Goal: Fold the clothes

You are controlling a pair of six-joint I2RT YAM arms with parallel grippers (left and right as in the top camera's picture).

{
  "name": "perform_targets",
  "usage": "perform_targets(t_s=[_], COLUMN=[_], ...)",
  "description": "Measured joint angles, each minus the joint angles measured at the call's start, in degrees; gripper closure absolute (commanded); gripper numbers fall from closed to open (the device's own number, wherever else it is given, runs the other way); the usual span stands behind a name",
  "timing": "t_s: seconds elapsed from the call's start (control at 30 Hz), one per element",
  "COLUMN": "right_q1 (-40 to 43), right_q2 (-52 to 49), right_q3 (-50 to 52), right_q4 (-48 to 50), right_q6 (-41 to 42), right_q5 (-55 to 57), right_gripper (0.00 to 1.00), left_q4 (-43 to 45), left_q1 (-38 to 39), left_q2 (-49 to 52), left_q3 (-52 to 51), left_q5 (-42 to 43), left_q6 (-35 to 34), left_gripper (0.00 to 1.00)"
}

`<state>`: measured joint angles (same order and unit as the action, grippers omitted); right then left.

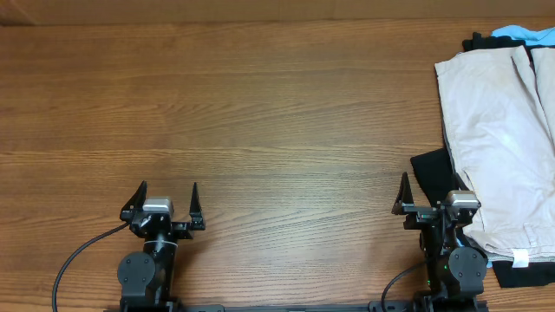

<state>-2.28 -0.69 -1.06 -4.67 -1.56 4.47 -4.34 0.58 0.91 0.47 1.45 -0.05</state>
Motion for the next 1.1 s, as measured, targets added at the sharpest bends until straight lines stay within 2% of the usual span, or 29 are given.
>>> perform_targets(t_s=[0.33, 0.57, 0.77, 0.9, 1.1], right_q1=[0.0, 0.0, 0.0, 0.0, 0.0], right_q2=[0.0, 0.0, -0.9, -4.3, -15.1], right_q3=[0.0, 0.0, -0.5, -4.8, -17.2], right_q4=[0.1, -0.5, -1.4, -3.3, -10.2], right_q6=[0.3, 6.8, 8.5, 8.9, 9.0], right_q5=[-1.2, -2.6, -1.2, 0.5, 2.0], right_gripper=[0.0, 0.0, 0.0, 0.0, 0.0], left_q4=[0.0, 1.1, 0.8, -1.1, -3.0], left_q1=[0.0, 0.0, 0.0, 0.0, 0.0], left_q2=[0.0, 0.0, 0.0, 2.0, 13.6], left_q3=[0.0, 0.0, 0.5, 4.3, 14.7], left_q5=[0.0, 1.9, 2.5, 2.4, 2.4], left_q6=[0.0, -2.7, -4.2, -4.3, -4.3], left_gripper=[0.0, 0.0, 0.0, 0.0, 0.0])
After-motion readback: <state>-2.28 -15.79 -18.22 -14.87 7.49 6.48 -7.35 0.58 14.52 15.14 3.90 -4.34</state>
